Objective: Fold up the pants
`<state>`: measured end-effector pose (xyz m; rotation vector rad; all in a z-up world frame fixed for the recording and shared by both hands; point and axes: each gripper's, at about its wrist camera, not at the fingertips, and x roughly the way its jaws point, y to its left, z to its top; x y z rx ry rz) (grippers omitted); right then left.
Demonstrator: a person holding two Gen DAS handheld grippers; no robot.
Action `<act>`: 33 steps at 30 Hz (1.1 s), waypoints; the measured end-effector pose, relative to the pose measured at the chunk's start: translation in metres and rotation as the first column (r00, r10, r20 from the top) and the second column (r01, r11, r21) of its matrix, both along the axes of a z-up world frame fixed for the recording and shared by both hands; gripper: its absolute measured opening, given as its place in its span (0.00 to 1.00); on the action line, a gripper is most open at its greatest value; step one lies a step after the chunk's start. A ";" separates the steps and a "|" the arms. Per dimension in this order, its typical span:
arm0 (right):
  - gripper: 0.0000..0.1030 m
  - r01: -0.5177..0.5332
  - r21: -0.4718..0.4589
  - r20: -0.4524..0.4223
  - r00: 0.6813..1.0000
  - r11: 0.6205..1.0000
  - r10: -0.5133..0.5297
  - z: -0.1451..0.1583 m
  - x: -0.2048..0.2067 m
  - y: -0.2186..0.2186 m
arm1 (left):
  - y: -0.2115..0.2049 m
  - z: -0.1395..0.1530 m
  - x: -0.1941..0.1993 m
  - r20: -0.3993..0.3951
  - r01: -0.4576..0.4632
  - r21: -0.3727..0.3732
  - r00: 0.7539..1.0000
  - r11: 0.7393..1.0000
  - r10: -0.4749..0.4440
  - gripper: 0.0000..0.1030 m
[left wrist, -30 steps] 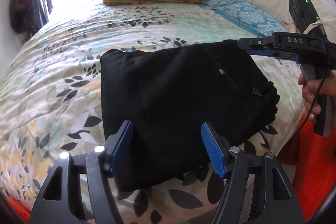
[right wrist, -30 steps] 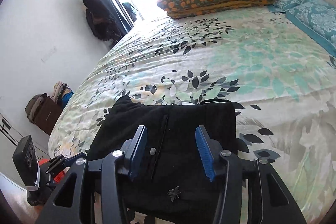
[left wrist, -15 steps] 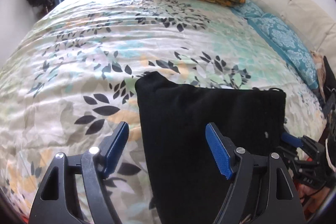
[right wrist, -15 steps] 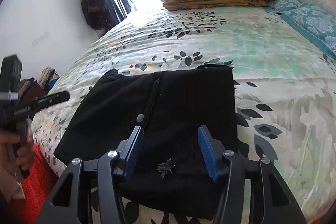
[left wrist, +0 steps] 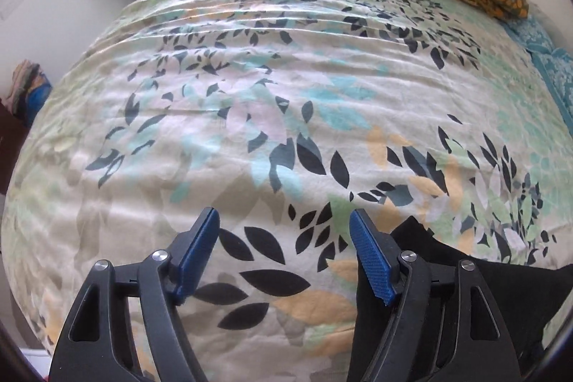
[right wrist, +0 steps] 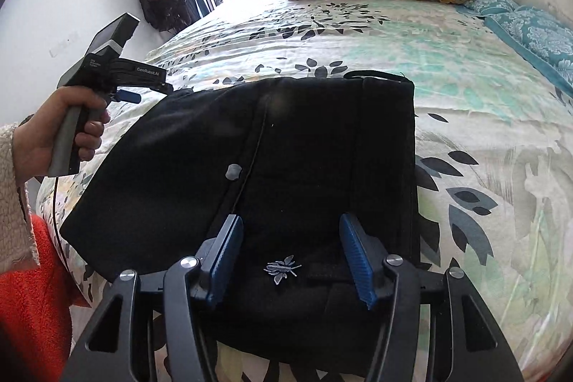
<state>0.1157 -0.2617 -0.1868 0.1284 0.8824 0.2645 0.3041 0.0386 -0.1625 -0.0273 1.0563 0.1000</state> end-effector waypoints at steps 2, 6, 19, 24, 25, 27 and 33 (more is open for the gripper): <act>0.55 0.004 0.031 0.003 1.000 0.999 -0.004 0.009 -0.001 -0.005 | 0.002 0.019 -0.029 0.042 0.042 -0.038 0.998 0.998 -0.040 0.74; 0.56 0.017 0.116 0.062 0.998 0.993 -0.025 0.047 -0.016 -0.015 | -0.023 0.048 -0.107 0.111 0.216 -0.164 0.974 0.963 -0.199 0.76; 0.60 0.063 0.062 -0.119 0.991 0.996 -0.055 0.029 -0.067 -0.019 | -0.093 0.027 -0.210 0.041 0.402 -0.146 0.915 0.904 -0.401 0.76; 0.65 0.118 0.048 -0.079 0.990 0.992 -0.114 0.037 -0.072 -0.027 | -0.081 0.035 -0.216 0.042 0.343 -0.086 0.939 0.935 -0.341 0.76; 0.65 0.121 0.044 -0.073 0.990 0.992 -0.118 0.038 -0.071 -0.027 | -0.078 0.035 -0.217 0.037 0.334 -0.080 0.943 0.939 -0.332 0.76; 0.65 0.120 0.034 -0.070 0.991 0.992 -0.118 0.039 -0.070 -0.027 | -0.074 0.035 -0.220 0.032 0.320 -0.067 0.947 0.945 -0.318 0.76; 0.65 0.093 0.009 -0.063 0.994 0.996 -0.092 0.038 -0.071 -0.020 | -0.068 0.034 -0.223 0.026 0.301 -0.016 0.953 0.953 -0.301 0.76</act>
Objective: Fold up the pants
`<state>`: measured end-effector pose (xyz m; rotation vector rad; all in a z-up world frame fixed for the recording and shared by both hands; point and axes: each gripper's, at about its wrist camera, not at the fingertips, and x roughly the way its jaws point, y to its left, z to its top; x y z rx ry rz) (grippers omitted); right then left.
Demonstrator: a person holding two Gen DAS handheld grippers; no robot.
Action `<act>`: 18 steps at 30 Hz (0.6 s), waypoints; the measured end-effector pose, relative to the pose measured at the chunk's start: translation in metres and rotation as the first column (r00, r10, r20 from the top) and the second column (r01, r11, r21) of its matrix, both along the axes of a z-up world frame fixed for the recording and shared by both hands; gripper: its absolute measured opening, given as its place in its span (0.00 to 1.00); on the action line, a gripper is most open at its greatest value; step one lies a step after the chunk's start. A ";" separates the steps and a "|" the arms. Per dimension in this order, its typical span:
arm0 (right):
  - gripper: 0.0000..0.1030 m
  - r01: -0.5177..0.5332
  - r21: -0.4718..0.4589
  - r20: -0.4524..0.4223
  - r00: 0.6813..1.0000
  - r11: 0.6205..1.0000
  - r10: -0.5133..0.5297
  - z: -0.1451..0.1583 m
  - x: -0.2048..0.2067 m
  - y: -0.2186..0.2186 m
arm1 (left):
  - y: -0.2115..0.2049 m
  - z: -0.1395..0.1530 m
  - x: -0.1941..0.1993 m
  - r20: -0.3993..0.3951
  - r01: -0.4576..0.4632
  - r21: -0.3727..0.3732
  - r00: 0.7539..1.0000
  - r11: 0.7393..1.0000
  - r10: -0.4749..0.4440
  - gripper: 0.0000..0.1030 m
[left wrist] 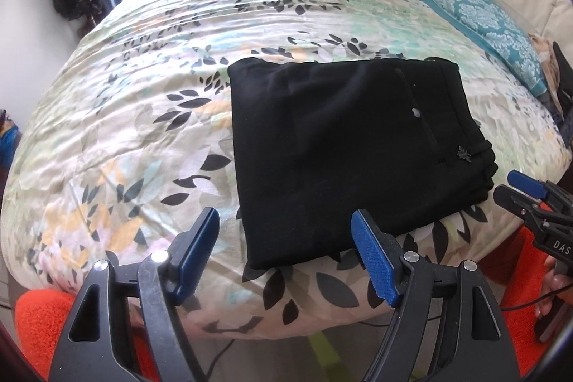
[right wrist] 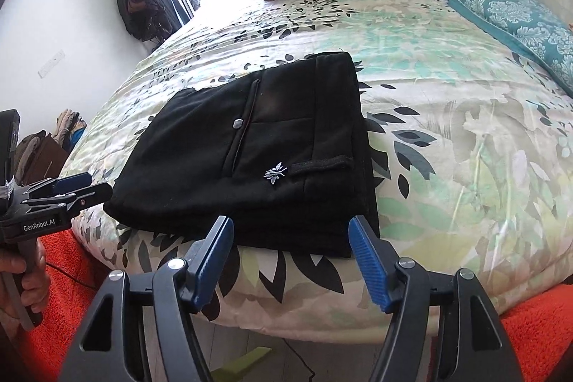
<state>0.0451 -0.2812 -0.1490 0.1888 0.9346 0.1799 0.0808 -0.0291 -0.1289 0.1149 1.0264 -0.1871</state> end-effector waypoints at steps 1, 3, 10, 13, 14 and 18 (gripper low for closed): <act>0.66 -0.002 -0.003 0.000 1.000 1.000 0.002 -0.001 0.000 0.001 | 0.001 0.000 0.000 0.000 -0.004 0.004 1.000 1.000 0.004 0.76; 0.67 -0.005 -0.007 -0.003 1.000 1.000 0.005 -0.003 0.000 0.002 | 0.003 -0.003 0.001 -0.004 -0.013 0.011 1.000 1.000 0.013 0.76; 0.69 0.043 0.076 -0.008 0.999 0.996 -0.043 -0.003 0.009 -0.028 | 0.030 -0.006 0.020 -0.049 -0.035 -0.091 0.998 0.995 0.031 0.76; 0.82 0.174 0.220 -0.026 0.985 0.960 -0.172 0.001 0.026 -0.081 | 0.073 -0.008 0.049 -0.120 -0.092 -0.328 0.991 0.940 0.055 0.76; 0.85 0.190 0.297 -0.062 0.982 0.936 -0.180 -0.004 0.036 -0.097 | 0.082 -0.012 0.059 -0.143 -0.111 -0.367 0.988 0.924 0.062 0.76; 0.86 0.164 0.506 -0.223 0.973 0.847 -0.055 -0.041 0.084 -0.119 | 0.086 -0.042 0.096 -0.249 -0.093 -0.433 0.968 0.897 -0.019 0.76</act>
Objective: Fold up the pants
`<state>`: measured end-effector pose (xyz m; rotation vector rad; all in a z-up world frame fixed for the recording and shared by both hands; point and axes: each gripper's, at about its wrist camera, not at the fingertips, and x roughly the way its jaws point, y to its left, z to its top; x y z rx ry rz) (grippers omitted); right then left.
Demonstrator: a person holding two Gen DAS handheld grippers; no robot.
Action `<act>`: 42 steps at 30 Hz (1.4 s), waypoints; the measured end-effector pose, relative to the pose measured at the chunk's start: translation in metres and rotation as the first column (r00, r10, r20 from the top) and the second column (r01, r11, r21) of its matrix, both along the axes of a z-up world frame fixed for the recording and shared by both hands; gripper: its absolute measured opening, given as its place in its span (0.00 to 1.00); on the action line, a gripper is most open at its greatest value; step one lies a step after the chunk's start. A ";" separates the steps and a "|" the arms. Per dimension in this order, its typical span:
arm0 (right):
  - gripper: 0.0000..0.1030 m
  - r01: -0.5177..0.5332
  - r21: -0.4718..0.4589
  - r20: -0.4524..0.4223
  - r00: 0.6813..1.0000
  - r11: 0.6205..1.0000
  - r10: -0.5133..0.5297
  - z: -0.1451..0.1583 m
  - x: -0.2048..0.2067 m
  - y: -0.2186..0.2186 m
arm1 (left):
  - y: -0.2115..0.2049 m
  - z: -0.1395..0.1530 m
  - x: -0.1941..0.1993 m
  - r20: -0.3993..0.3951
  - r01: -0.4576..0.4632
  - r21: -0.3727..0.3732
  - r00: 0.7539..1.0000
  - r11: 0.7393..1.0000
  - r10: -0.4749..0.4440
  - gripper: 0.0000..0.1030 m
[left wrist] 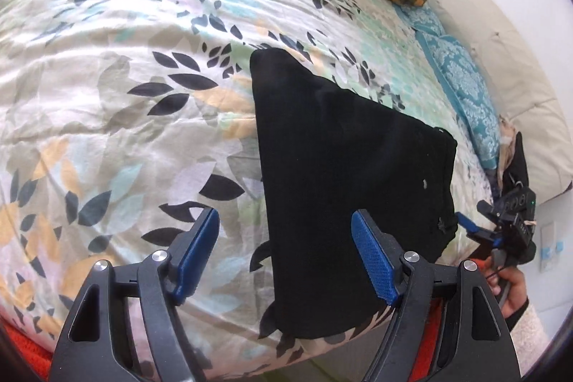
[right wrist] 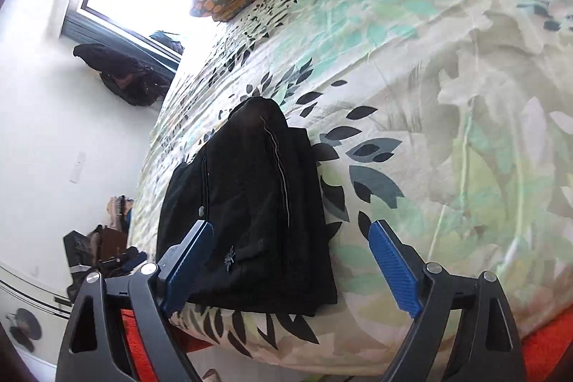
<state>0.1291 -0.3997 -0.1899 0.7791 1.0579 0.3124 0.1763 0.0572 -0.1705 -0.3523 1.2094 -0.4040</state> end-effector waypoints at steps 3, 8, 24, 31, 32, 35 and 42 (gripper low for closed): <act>0.86 -0.101 0.019 -0.105 0.989 0.995 0.102 -0.031 0.025 0.015 | -0.014 -0.022 0.011 -0.051 0.050 -0.041 0.997 0.998 -0.052 0.76; 0.89 -0.205 0.161 -0.093 0.971 0.965 0.221 -0.045 0.042 0.035 | -0.039 -0.043 0.018 -0.087 0.074 -0.163 0.992 0.984 -0.089 0.76; 0.37 -0.357 -0.010 0.178 0.919 0.934 0.353 0.059 0.039 0.122 | -0.024 0.075 -0.003 0.168 0.037 -0.049 0.985 0.998 -0.028 0.24; 0.37 -0.349 -0.028 0.255 0.904 0.937 0.344 0.087 0.071 0.157 | 0.019 0.100 0.027 0.240 -0.039 -0.015 0.970 0.999 0.041 0.24; 0.37 -0.338 -0.038 0.247 0.909 0.940 0.337 0.083 0.077 0.162 | 0.019 0.094 0.035 0.240 -0.050 0.017 0.970 0.999 0.045 0.26; 0.39 -0.304 -0.087 0.174 0.933 0.949 0.315 0.055 0.094 0.174 | 0.016 0.054 0.054 0.195 -0.120 0.177 0.977 0.977 0.084 0.50; 0.88 -0.163 -0.305 0.068 0.979 0.938 0.192 0.024 0.040 0.123 | 0.024 0.041 -0.015 0.289 -0.242 0.385 0.948 0.891 0.132 0.67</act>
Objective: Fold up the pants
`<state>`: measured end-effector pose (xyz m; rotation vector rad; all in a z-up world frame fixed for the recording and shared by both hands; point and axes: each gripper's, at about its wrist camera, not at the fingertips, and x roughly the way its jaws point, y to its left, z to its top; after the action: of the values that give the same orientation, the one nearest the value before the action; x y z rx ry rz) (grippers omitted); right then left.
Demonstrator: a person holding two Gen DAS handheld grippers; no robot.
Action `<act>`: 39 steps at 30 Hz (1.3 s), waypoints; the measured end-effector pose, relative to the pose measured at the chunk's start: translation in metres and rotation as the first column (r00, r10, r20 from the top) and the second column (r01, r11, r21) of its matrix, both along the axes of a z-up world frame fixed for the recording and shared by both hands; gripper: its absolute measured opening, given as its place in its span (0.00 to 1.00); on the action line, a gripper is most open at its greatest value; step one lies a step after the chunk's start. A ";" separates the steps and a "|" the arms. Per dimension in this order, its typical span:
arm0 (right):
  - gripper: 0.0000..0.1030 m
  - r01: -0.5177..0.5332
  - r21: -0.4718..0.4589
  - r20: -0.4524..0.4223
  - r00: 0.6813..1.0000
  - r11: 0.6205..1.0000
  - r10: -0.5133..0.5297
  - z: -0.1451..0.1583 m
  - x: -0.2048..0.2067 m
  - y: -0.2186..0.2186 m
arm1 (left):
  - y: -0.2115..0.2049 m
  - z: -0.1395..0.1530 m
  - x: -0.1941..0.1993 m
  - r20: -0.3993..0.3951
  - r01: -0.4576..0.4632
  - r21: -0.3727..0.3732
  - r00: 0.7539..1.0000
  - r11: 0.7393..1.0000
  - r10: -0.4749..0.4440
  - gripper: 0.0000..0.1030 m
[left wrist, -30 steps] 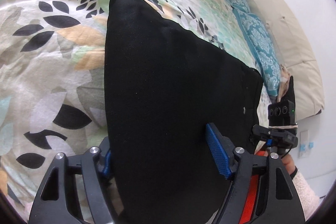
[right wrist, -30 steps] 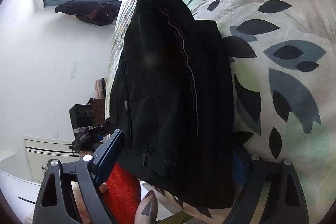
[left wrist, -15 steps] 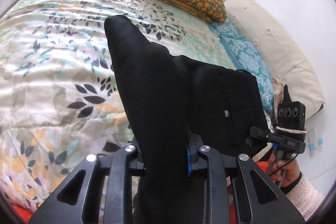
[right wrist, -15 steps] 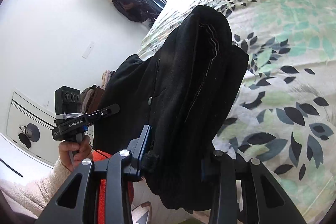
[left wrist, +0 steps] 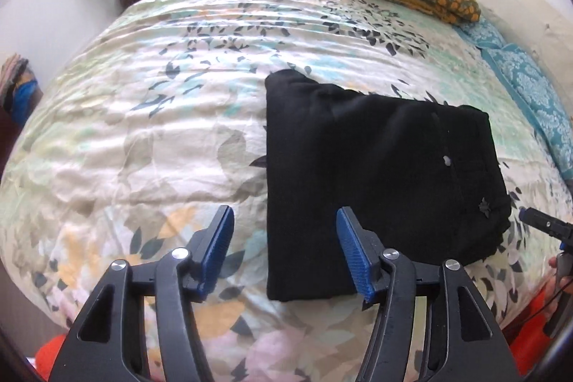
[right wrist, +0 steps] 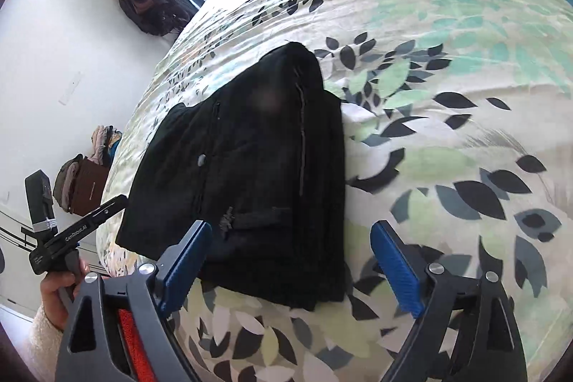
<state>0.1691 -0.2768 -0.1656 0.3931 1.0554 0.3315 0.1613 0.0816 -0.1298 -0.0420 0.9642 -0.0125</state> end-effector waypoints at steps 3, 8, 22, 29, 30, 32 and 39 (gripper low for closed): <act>1.00 0.059 -0.160 0.091 0.995 0.985 -0.045 0.024 -0.038 -0.017 | -0.010 0.030 -0.040 0.107 -0.040 0.085 0.994 0.996 0.031 0.73; 1.00 0.143 -0.430 0.146 0.985 0.891 -0.088 0.063 -0.087 0.000 | -0.049 0.067 -0.079 0.157 -0.044 0.195 0.988 0.980 0.013 0.78; 1.00 0.140 -0.451 0.251 0.968 0.882 -0.026 0.136 -0.152 0.068 | -0.069 0.095 -0.139 0.092 -0.037 0.211 0.996 0.977 0.018 0.78; 1.00 0.134 -0.463 0.244 0.969 0.876 -0.019 0.131 -0.153 0.077 | -0.069 0.095 -0.142 0.069 -0.021 0.194 0.998 0.981 0.008 0.78; 1.00 0.131 -0.461 0.243 0.970 0.877 -0.017 0.131 -0.153 0.077 | -0.069 0.094 -0.142 0.068 -0.022 0.195 0.998 0.980 0.009 0.78; 1.00 0.128 -0.458 0.246 0.969 0.879 -0.013 0.132 -0.154 0.079 | -0.069 0.094 -0.142 0.063 -0.015 0.184 0.998 0.983 0.003 0.84; 1.00 0.141 -0.443 0.260 0.965 0.885 -0.024 0.142 -0.152 0.080 | -0.074 0.103 -0.143 0.068 0.009 0.159 0.997 0.987 -0.020 0.85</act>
<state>0.0167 -0.1971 -0.0233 -0.0317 0.8333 0.0426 0.0185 0.0079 -0.0264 0.1118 0.8930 0.0493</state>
